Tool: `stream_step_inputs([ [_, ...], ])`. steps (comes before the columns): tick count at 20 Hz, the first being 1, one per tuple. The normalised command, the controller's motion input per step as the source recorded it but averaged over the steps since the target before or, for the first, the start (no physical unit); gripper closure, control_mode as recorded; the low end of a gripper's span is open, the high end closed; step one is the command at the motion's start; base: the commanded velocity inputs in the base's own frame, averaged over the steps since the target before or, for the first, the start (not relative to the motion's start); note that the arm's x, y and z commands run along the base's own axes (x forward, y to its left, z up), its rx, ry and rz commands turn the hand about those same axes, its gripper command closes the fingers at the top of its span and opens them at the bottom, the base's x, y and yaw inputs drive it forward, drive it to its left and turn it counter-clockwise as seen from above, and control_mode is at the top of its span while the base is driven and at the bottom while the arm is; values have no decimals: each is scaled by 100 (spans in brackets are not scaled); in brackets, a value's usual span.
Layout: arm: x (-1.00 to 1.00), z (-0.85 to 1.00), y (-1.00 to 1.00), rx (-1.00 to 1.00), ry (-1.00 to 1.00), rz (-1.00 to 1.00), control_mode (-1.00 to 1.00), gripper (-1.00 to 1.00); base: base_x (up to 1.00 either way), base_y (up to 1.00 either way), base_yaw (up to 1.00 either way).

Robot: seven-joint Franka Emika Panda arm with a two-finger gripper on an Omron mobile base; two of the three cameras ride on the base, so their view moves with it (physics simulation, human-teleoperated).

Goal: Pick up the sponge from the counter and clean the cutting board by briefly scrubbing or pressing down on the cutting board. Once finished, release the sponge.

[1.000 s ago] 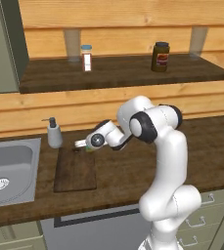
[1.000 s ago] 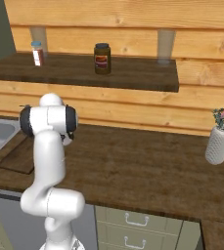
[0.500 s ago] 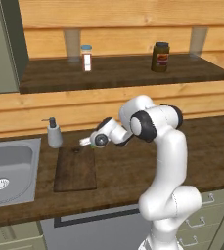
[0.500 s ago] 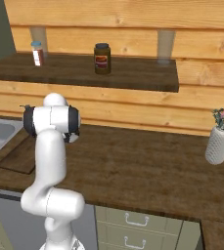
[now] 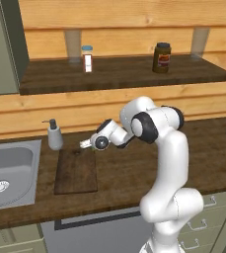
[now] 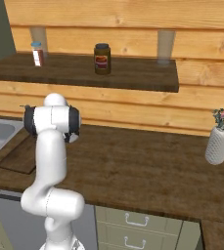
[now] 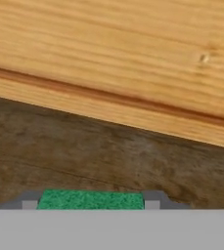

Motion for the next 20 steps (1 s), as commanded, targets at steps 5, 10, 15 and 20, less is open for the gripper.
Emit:
stream_step_inputs([
  [5, -75, -46, -11, 6, -2, 0, -100, 100, 0, 0, 0],
  [10, -100, 94, 13, 14, -10, 0, -100, 100, 0, 0, 0],
  [15, -58, 2, 54, 0, 1, 0, -100, 100, 0, 0, 0],
  [20, -44, -29, 76, 0, 3, 0, -100, 100, 0, 0, 0],
])
